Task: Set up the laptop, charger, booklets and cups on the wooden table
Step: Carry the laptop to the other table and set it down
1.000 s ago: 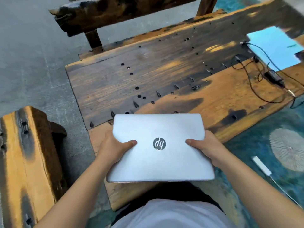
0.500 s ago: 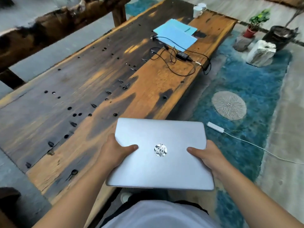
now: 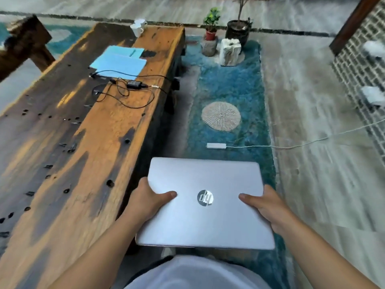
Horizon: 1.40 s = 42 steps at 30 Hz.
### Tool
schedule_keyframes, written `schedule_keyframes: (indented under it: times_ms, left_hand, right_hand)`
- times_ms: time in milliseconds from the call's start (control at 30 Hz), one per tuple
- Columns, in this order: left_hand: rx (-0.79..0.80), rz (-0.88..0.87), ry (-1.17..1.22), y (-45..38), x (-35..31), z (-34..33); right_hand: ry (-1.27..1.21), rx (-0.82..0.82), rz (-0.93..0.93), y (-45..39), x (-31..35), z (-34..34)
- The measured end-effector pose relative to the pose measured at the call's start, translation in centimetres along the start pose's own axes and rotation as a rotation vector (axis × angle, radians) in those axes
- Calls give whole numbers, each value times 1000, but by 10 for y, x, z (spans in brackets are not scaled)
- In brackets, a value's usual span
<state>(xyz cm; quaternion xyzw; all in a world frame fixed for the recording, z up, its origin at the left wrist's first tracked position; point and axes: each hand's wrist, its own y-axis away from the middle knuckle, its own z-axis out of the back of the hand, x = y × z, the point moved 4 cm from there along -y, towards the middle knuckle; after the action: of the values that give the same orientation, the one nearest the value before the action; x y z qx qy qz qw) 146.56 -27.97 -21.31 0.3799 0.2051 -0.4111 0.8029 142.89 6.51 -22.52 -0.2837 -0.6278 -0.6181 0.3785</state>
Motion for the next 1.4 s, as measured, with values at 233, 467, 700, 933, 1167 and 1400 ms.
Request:
schedule_keyframes:
  times_ms: [233,467,700,933,1167,1400]
  left_hand:
    - [68,-75,-96,-1,-40,-29]
    - [84,-82,-113,-3,-53,-44]
    - [96,-44,-95,-31,-57,-43]
    - [106,-56,-63,-108,-79,-25]
    - [125,-83,-66,-188,-117,-6]
    - [129,-77,-76,-251,-154,0]
  right_hand:
    - [-130,-114,24,20,-20,40]
    - [-168,-138,26,23,-26,58]
    - [-147,-120,2,-8,-11,52]
    - [-138,-149,2,-75,26,29]
    - [-129,-170,-3,-143,74,16]
    - [-156,-169,8,-203,112,14]
